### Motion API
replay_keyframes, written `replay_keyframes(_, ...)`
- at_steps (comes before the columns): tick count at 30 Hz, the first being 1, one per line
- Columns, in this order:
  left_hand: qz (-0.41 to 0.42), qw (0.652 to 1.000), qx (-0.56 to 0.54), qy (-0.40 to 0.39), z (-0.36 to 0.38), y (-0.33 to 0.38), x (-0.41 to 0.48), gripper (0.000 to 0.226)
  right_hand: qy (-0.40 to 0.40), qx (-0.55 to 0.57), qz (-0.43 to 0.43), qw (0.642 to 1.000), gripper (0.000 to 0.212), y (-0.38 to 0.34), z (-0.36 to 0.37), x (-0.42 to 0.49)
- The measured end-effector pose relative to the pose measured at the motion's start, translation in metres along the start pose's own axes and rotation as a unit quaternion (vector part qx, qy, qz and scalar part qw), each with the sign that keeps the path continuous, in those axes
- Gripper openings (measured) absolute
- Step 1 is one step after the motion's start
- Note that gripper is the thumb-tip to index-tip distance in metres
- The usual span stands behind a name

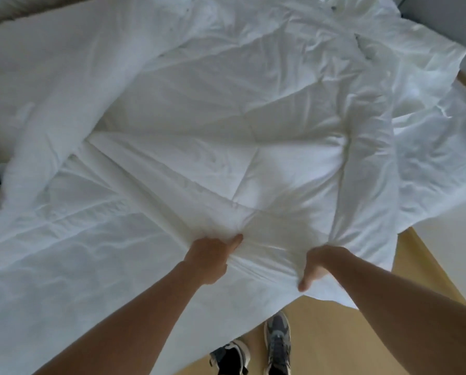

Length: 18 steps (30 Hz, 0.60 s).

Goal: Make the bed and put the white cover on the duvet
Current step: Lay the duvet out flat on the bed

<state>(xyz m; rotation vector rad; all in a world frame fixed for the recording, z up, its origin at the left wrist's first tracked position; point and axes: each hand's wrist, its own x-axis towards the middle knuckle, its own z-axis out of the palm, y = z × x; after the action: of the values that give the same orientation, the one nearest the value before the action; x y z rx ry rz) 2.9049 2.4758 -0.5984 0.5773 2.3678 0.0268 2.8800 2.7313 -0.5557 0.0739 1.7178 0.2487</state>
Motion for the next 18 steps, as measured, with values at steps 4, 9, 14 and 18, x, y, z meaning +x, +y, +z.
replay_keyframes(4, 0.021, 0.99, -0.138, -0.029, -0.011, -0.018, -0.003, 0.08, 0.306, 0.082, -0.18, 0.931, 0.046, -0.053, -0.06, -0.002)
replay_keyframes(9, -0.138, 0.967, -0.008, 0.212, -0.074, -0.118, 0.006, 0.092, 0.578, 0.083, -0.287, 0.759, 0.074, -0.158, -0.122, -0.002)
replay_keyframes(14, -0.334, 0.931, -0.093, 0.113, -0.105, -0.209, -0.005, 0.131, 0.511, 0.062, -0.255, 0.819, 0.095, -0.231, -0.176, 0.016)
replay_keyframes(18, -0.31, 0.926, -0.112, 0.186, -0.091, -0.208, -0.012, 0.064, 0.393, 0.058, -0.306, 0.865, 0.05, -0.241, -0.181, 0.012)
